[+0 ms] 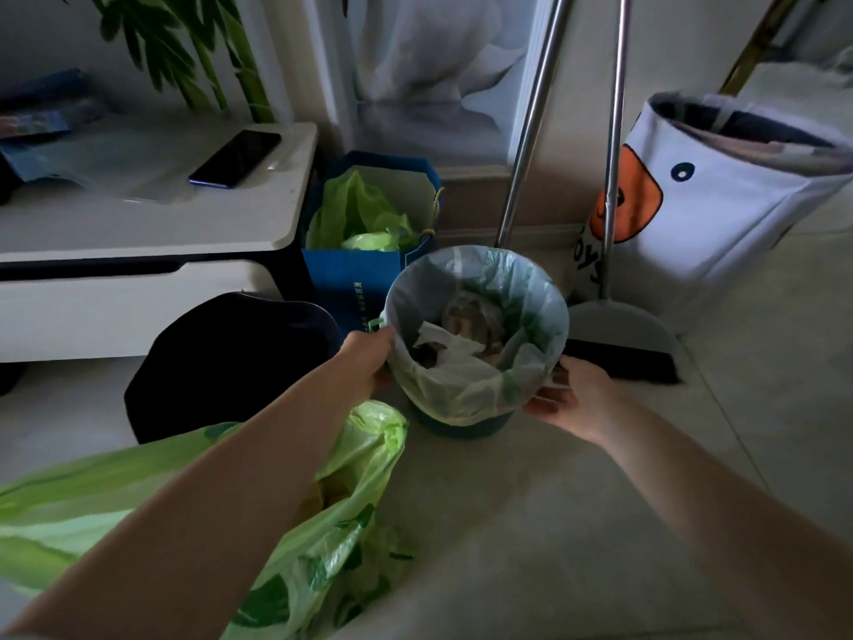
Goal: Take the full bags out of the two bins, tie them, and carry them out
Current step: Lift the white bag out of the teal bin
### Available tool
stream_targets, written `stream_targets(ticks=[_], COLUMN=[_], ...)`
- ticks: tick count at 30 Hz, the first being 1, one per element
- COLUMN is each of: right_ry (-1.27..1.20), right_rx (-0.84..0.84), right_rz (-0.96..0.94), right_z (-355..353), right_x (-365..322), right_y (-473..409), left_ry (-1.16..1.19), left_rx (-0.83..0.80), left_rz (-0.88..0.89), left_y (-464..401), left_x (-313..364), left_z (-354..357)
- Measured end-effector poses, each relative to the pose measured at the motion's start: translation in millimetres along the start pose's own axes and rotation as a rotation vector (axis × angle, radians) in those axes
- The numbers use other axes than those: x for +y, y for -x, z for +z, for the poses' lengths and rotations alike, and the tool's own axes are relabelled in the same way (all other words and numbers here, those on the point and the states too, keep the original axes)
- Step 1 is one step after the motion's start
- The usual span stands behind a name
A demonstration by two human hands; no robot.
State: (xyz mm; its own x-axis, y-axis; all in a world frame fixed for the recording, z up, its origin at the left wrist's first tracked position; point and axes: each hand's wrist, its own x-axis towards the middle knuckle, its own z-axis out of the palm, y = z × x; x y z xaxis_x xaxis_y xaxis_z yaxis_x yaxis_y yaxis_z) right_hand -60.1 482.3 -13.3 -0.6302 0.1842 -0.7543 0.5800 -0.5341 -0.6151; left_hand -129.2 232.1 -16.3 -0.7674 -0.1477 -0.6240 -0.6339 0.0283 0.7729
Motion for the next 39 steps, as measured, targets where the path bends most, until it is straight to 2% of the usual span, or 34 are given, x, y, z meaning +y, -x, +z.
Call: stream_targets(ticks=[6,10,13,16,18,22,26,29,32,36,39], right_ry=[-0.032,0.073,0.012,0.006,0.110,0.584,0.729,0.749,0.769,0.871,0.961], right_rx=[0.018,0.082,0.104,0.063,0.020,0.058,0.062,0.113,0.155,0.147,0.117], right_rz=[0.023,-0.102,-0.184,-0.354,-0.476,-0.697,-0.570,-0.428,-0.314,-0.380,-0.478], right_z=[-4,5,18,30,31,4,-28,-37,-41,-19,6], right_x=[3,-21,-48,-72,-79,-61,-26,-9,-11,-38,-58], right_y=[5,15,18,32,48,68,70,68,66,66,53], left_ry=[0.095,0.097,0.142,0.221,0.237,0.047,-0.114,-0.299,-0.450,-0.395,-0.438], left_rx=[-0.064,-0.084,-0.059,-0.058,-0.052,0.004,0.053,-0.082,-0.172,-0.209,-0.125], left_rz=[-0.036,0.000,0.075,0.171,0.223,0.312,0.190,0.050,0.001,0.005,0.024], left_y=[10,14,13,24,36,51,63,71,67,52,42], left_x=[-1,24,53,79,84,63,29,10,9,30,43], left_z=[-4,-6,-4,2,-2,-31,-52,-59,-62,-54,-42])
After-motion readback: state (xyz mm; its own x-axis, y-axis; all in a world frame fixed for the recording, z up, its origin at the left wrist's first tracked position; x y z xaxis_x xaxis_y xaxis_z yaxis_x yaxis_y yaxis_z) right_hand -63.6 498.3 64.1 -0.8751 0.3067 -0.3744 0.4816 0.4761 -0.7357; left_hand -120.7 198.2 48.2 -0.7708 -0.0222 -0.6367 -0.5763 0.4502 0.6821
